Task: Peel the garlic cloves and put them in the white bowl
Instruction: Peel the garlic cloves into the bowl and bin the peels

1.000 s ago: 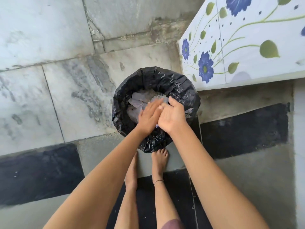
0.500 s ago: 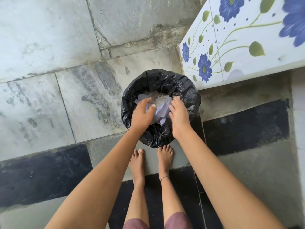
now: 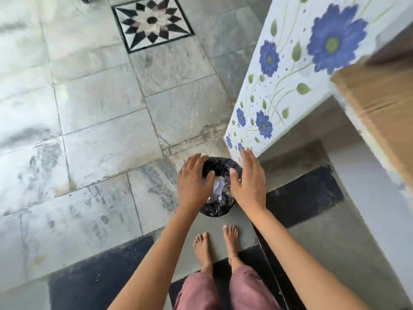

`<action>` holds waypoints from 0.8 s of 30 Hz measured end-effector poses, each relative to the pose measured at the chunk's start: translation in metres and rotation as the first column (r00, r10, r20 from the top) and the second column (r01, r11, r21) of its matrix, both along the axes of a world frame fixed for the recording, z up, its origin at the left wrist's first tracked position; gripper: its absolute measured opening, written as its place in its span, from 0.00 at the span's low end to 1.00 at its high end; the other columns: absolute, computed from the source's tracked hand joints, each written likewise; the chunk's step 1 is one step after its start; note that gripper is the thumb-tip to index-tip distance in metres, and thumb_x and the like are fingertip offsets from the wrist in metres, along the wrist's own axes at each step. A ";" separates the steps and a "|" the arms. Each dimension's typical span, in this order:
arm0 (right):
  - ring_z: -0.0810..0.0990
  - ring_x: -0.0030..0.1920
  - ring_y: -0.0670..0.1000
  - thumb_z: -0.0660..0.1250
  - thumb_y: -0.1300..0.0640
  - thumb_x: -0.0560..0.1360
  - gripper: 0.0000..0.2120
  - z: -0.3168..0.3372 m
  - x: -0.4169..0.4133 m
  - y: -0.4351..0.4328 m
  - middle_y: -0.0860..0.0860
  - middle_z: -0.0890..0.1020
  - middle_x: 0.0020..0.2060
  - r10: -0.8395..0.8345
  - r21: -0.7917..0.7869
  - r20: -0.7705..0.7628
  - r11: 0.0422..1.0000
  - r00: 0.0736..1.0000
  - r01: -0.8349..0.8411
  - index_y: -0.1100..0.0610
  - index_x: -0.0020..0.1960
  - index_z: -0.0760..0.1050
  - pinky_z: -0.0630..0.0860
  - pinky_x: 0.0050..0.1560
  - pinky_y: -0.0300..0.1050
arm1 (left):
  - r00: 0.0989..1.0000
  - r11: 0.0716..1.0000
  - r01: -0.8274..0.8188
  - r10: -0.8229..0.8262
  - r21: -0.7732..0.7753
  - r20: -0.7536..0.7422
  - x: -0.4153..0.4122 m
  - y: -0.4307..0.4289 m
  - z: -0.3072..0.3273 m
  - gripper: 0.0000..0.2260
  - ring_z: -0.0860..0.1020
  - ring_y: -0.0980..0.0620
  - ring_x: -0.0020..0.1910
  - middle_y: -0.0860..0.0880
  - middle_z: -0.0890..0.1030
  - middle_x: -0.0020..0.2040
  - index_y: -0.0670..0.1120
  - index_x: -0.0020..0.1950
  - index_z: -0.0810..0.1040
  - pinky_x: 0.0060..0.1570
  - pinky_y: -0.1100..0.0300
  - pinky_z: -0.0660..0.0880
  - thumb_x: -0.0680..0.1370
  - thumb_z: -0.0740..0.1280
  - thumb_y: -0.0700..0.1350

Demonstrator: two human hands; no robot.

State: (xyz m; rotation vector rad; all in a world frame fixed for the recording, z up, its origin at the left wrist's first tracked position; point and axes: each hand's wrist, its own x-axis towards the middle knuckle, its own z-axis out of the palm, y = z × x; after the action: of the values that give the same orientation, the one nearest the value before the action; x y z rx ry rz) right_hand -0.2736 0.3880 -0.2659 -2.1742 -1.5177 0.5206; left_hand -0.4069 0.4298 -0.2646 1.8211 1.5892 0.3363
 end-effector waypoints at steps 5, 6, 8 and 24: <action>0.71 0.67 0.62 0.62 0.57 0.75 0.25 0.135 0.006 -0.056 0.62 0.71 0.66 -0.084 0.228 0.085 0.972 0.993 0.063 0.67 0.69 0.66 0.69 0.65 0.58 | 0.991 0.973 0.089 -0.109 0.212 0.083 0.005 -0.044 0.124 0.19 0.67 0.49 0.70 0.49 0.71 0.70 0.47 0.67 0.72 0.67 0.49 0.65 0.77 0.67 0.46; 0.71 0.66 0.62 0.61 0.56 0.76 0.25 0.153 0.009 -0.071 0.62 0.72 0.66 -0.108 0.248 0.120 0.966 0.987 0.075 0.66 0.69 0.67 0.69 0.65 0.58 | 0.986 0.962 0.108 -0.136 0.250 0.097 0.009 -0.053 0.143 0.19 0.67 0.49 0.70 0.49 0.71 0.69 0.47 0.67 0.73 0.68 0.49 0.65 0.76 0.67 0.46; 0.72 0.66 0.61 0.60 0.54 0.75 0.25 0.186 0.020 -0.101 0.61 0.73 0.66 -0.173 0.297 0.183 0.948 0.968 0.113 0.66 0.68 0.68 0.68 0.65 0.60 | 0.969 0.934 0.160 -0.210 0.318 0.129 0.024 -0.066 0.180 0.19 0.68 0.49 0.69 0.50 0.72 0.69 0.46 0.66 0.74 0.68 0.49 0.65 0.76 0.68 0.46; 0.77 0.59 0.62 0.70 0.60 0.72 0.24 0.299 0.155 -0.363 0.61 0.77 0.61 -0.763 0.567 0.200 0.602 0.615 0.562 0.66 0.65 0.71 0.73 0.59 0.57 | 0.584 0.521 0.640 -0.807 0.565 0.082 0.227 -0.245 0.295 0.18 0.73 0.49 0.64 0.50 0.73 0.66 0.47 0.65 0.74 0.62 0.53 0.71 0.76 0.67 0.50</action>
State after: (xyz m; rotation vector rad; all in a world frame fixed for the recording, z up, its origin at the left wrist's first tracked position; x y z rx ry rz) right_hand -0.1184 0.0248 0.0328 -2.3114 -0.7013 -0.5690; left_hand -0.1802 0.1848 0.0304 2.4688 0.3655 0.6295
